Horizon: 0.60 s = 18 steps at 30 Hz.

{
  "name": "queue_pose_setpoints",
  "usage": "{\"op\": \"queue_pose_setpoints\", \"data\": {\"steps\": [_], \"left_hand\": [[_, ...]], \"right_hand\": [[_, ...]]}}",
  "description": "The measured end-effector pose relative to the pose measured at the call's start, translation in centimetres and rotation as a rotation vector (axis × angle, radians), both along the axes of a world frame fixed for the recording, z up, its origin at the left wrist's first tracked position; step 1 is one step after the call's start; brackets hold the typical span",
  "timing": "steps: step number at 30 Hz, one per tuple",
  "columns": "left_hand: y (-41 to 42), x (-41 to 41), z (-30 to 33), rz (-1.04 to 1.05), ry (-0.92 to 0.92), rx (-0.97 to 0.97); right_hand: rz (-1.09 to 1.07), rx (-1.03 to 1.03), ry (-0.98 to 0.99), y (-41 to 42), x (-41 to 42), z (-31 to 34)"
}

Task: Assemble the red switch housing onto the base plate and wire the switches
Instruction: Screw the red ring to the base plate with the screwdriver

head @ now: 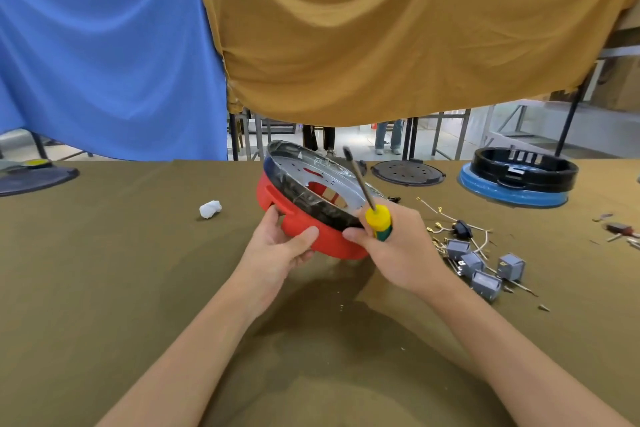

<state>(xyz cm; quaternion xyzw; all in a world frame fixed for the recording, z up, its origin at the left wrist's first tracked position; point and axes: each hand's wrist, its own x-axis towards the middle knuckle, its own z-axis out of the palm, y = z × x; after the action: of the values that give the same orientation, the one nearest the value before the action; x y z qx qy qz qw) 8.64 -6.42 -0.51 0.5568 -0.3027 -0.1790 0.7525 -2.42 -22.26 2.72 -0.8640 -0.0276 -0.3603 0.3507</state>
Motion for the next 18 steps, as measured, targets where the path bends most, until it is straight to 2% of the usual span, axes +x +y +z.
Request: {"op": "queue_pose_setpoints", "data": {"steps": [3, 18], "left_hand": [[-0.2, 0.2, -0.2, -0.042, -0.069, -0.006], [0.1, 0.6, -0.1, -0.08, -0.064, -0.028]], "right_hand": [[0.006, 0.017, -0.001, -0.5, -0.2, 0.5], [-0.006, -0.011, 0.001, -0.7, -0.4, 1.6]]}}
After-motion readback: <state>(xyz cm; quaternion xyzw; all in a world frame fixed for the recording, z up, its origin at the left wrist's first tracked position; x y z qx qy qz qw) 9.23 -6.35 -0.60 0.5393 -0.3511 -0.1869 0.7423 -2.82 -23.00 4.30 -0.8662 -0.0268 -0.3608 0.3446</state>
